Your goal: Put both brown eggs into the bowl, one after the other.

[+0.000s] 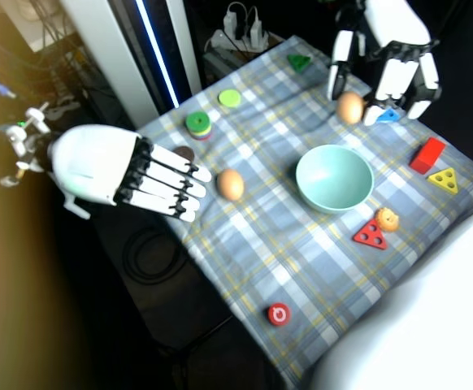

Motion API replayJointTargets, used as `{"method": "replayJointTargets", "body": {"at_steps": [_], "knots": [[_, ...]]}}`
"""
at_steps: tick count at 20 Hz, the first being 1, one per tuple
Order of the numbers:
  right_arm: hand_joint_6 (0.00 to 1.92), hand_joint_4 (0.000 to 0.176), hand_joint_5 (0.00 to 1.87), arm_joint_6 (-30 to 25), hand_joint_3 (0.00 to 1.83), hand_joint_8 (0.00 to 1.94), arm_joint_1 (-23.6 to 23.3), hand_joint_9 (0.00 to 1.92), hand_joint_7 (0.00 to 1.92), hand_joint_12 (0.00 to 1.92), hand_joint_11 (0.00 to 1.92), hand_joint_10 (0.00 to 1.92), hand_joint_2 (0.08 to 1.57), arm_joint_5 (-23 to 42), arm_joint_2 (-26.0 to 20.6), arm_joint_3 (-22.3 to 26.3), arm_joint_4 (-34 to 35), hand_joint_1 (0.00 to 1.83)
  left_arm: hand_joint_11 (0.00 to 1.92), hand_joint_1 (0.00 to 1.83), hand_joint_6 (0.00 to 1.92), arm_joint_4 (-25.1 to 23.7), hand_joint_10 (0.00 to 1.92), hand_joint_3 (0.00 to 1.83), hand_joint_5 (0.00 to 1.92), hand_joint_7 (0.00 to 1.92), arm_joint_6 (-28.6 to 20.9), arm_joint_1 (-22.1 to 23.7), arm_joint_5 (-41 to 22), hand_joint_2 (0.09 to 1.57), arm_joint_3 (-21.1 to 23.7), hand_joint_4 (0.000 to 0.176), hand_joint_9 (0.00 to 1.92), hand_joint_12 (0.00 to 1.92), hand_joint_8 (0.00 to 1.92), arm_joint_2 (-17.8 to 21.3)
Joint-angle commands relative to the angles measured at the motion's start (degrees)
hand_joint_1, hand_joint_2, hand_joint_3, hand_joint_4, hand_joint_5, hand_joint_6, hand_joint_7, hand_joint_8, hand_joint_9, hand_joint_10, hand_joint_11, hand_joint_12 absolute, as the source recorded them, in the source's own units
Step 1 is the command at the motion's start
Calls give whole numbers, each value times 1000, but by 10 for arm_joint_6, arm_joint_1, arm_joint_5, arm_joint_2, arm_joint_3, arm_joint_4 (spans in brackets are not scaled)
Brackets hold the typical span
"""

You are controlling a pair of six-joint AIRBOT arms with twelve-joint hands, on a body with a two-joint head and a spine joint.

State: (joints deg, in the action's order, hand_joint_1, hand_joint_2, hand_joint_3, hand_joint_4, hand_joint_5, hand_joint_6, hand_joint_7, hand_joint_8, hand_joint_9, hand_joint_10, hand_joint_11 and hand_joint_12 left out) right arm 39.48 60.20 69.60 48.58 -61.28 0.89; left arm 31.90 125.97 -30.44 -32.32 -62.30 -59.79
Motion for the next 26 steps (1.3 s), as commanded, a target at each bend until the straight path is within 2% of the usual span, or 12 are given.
{"method": "replayJointTargets", "body": {"at_steps": [1,2,3,4,5,8,10,11,14,19,23,26], "knots": [[2,0,729,-2,0,0,-2,883,868,565,605,2,1335,68,0,-4,14,1009,138,1095,545,-15,118,1,1227,1153,-3,14,-23,1004,-9,173,1025,912,2,-12],[1,0,728,-2,0,0,-2,882,861,564,606,2,1337,68,2,-6,14,1008,122,1333,198,-15,67,0,1062,1366,-3,26,-2,969,-28,63,1023,912,160,-28],[1,0,729,-2,0,0,-3,884,859,563,614,2,1331,68,4,-7,14,1027,141,1381,58,-14,39,0,1054,1367,-3,35,12,964,-43,14,1064,950,282,-41],[2,0,730,-2,0,0,-3,884,860,560,612,2,1330,68,5,-8,13,1031,134,1385,15,-13,19,0,1047,1308,-3,40,24,974,-54,11,1072,996,423,-52],[0,0,725,-2,0,0,-3,876,857,556,603,0,1332,68,5,-8,12,1034,96,1294,400,-13,15,1,1146,1239,-3,44,37,1014,-63,0,1090,1103,659,-61],[0,0,739,-2,0,2,-4,866,859,656,557,2,1335,68,5,-9,11,1005,164,1262,649,-8,19,5,1067,1129,8,49,63,1062,-82,0,1125,1054,917,-79],[2,0,745,-2,0,3,-6,851,857,726,517,2,1345,68,6,-10,10,982,105,1019,78,1,8,0,941,1026,19,51,69,997,-90,73,1030,1048,197,-87],[0,0,741,-2,2,1,-7,852,853,734,525,3,1350,68,6,-10,10,982,77,468,18,3,3,16,903,1031,19,52,71,1171,-93,101,997,1069,88,-89],[0,0,730,-2,0,0,-7,851,838,783,520,1,1352,68,6,-10,9,1008,18,827,0,4,0,0,629,828,19,55,69,973,-93,175,808,1219,0,-90],[0,0,722,-3,0,1,-7,836,827,777,504,0,1347,69,6,-10,9,1022,0,788,0,4,0,1,553,689,19,52,45,929,-78,87,689,1146,0,-81],[0,0,707,-3,0,0,-9,825,823,698,492,0,1306,69,10,-10,9,1124,0,488,0,-28,2,9,424,564,-45,14,-41,1006,-18,92,609,838,1,-37],[0,0,690,-6,4,0,-9,821,822,656,534,0,1301,69,10,-10,9,1123,0,464,4,-44,8,0,414,547,-63,-8,-92,1037,19,104,586,1030,5,-9]]}}
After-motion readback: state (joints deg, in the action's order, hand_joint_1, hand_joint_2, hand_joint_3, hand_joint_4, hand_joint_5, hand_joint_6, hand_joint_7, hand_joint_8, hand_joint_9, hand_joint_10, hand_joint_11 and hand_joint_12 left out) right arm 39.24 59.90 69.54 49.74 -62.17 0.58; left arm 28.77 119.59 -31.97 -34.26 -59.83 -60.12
